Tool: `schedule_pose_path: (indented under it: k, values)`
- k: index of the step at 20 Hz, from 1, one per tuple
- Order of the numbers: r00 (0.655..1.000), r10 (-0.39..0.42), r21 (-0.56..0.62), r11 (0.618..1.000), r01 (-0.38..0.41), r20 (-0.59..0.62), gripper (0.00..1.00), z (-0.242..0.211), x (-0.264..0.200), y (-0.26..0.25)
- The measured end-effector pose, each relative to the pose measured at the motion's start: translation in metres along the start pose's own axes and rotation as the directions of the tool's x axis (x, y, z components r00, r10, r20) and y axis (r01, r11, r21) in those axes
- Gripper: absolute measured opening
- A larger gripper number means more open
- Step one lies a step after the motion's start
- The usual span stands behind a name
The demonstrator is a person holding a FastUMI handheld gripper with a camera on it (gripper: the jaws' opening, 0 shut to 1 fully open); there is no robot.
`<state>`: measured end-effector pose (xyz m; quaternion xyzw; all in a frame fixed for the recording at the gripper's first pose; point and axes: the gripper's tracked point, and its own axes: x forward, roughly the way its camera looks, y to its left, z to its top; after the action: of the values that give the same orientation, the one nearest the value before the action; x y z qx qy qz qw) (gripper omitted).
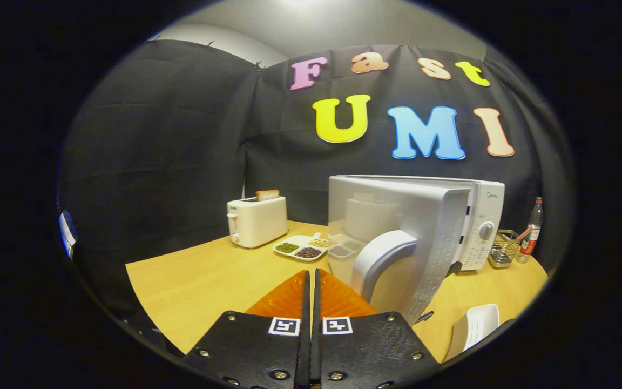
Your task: Open the microwave, put the food inside, and close the microwave door.
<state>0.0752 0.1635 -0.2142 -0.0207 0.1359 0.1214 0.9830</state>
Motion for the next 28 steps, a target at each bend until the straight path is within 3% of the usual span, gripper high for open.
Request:
schedule_pose_path:
  k: [14, 19, 28]
  values:
    - [0.955, -0.296, 0.011, 0.955, 0.296, -0.007, 0.01, 0.004, 0.055, -0.159]
    - [0.934, -0.352, 0.077, 0.931, 0.356, -0.066, 0.01, -0.009, 0.094, -0.193]
    - [0.881, -0.465, 0.050, 0.881, 0.470, -0.089, 0.01, -0.009, 0.151, -0.247]
